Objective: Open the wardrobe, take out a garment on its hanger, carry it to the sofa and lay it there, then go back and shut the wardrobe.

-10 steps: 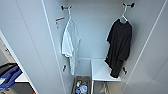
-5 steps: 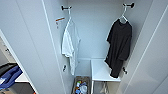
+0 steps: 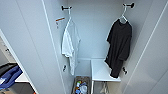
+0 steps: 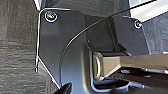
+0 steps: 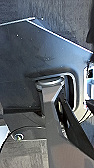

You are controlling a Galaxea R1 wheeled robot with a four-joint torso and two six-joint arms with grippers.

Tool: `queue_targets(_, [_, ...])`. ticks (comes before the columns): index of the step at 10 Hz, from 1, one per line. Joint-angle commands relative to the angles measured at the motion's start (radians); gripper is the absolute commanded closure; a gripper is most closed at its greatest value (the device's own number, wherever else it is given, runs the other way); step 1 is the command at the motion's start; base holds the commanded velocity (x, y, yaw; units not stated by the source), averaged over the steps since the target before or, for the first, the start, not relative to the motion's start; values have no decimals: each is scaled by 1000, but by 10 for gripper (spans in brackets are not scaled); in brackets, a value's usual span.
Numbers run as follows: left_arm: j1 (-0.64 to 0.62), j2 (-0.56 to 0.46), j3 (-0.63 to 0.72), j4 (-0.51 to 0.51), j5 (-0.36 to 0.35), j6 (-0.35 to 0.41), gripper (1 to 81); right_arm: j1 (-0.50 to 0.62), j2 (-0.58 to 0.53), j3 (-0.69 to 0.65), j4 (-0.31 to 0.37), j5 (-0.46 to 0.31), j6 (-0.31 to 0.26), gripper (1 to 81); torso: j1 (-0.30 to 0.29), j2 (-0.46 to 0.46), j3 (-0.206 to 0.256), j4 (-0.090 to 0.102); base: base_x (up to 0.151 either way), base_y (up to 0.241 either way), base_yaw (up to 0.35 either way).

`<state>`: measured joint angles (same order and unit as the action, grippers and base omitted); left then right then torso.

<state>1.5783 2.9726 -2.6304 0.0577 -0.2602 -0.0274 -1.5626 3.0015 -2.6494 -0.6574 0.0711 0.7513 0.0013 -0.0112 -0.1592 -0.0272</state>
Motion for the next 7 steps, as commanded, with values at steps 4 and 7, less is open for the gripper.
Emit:
queue_targets(4, [1, 1, 3, 28, 55, 3, 10, 22, -8, -4, 10, -45, -4, 10, -1, -2, 1, 0, 78, 0, 0])
queue_targets(7, [3, 2, 3, 28, 55, 4, 10, 22, -7, -6, 10, -45, -4, 10, -1, -1, 1, 0, 86, 0, 0])
